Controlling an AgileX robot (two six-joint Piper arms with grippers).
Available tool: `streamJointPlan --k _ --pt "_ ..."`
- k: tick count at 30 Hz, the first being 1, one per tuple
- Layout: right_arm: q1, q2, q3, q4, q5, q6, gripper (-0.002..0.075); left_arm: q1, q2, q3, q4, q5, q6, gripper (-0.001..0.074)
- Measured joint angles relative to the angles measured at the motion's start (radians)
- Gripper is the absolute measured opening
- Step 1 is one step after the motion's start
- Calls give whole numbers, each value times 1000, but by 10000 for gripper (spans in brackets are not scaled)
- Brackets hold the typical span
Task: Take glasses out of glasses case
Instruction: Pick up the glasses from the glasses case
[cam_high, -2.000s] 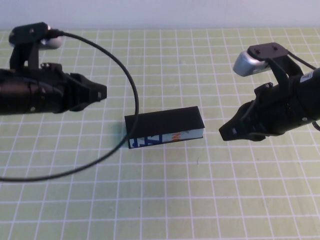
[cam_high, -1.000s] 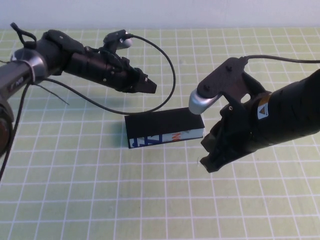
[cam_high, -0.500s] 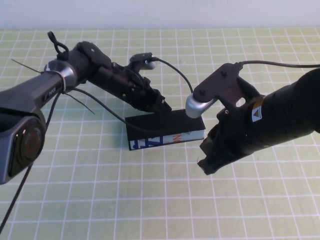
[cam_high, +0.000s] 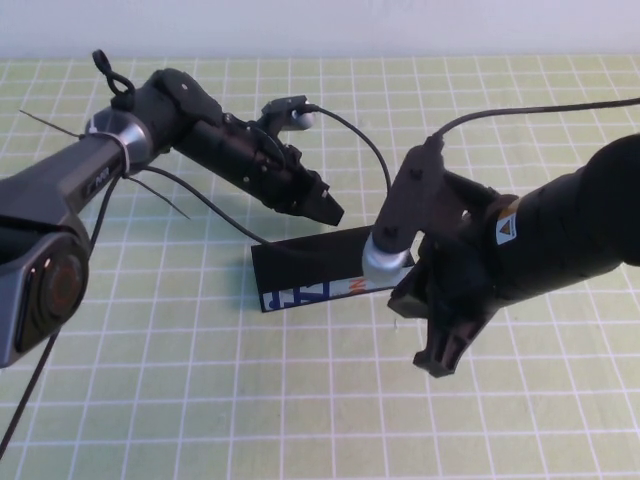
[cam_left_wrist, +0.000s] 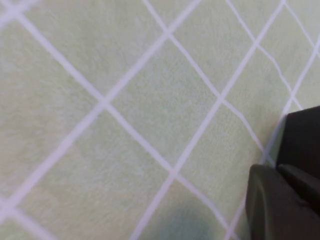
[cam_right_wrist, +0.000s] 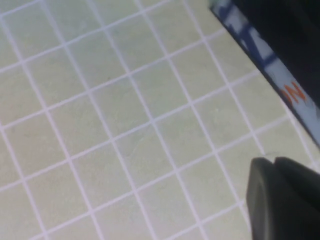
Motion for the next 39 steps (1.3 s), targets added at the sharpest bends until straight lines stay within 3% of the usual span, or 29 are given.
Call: streamJointPlan --k 4,10,13,23,39 --pt "0 27 0 82 -37 -215 21 27 0 -32 26 31 -50 -4" --pt "0 102 0 125 -89 -406 218 46 0 -33 77 39 -75 -4" --pt "1 146 0 127 -149 -459 273 46 0 -33 79 41 -75 -4" --pt "19 239 0 130 -357 -622 293 46 0 -34 77 41 -79 -4" --pt "21 321 0 121 -464 -654 293 46 41 -34 26 45 -81 -4"
